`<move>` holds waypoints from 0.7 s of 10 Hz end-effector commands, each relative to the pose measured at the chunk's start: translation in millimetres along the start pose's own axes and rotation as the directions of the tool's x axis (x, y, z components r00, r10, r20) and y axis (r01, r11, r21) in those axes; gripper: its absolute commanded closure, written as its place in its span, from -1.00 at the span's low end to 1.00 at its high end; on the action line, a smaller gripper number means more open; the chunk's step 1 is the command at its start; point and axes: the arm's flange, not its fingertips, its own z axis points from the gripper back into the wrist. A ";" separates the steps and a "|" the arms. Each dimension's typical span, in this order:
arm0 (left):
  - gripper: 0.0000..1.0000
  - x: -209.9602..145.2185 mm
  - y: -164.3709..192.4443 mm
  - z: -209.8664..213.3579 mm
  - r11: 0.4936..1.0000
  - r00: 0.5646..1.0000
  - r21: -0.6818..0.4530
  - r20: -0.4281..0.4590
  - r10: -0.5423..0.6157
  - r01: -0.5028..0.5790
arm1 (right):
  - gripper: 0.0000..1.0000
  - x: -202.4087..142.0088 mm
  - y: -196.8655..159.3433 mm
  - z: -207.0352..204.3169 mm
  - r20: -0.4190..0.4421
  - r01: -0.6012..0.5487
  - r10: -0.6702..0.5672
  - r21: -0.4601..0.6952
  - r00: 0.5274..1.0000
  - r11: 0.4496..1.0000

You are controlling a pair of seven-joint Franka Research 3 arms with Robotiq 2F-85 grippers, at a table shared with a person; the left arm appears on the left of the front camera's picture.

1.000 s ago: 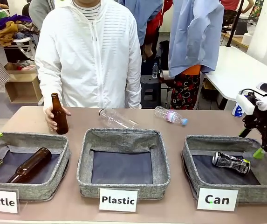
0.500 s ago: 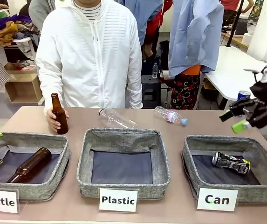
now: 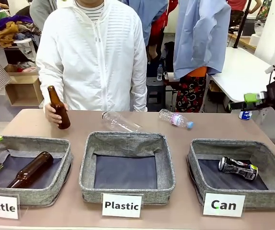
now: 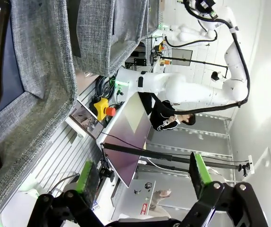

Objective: Sort the can waste into the basket.
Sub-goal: Pick up the can waste from the table and place it in the right Fabric basket.

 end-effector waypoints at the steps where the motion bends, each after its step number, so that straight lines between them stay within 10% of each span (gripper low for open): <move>1: -1.00 -1.1 -0.8 2.5 1.000 1.000 -0.013 -0.002 -0.017 0.017 | -1.00 -5.2 9.7 -12.9 -0.137 -0.094 0.095 0.010 0.986 0.996; 4: -1.00 0.0 0.0 0.0 1.000 1.000 0.000 0.000 0.000 0.000 | -1.00 -5.2 9.7 -12.9 -0.137 -0.094 0.095 0.010 0.986 0.996; 7: -1.00 -149.7 -19.8 73.1 0.979 0.938 -0.009 0.288 -0.192 0.203 | -1.00 -5.2 9.7 -12.9 -0.137 -0.094 0.095 0.010 0.986 0.996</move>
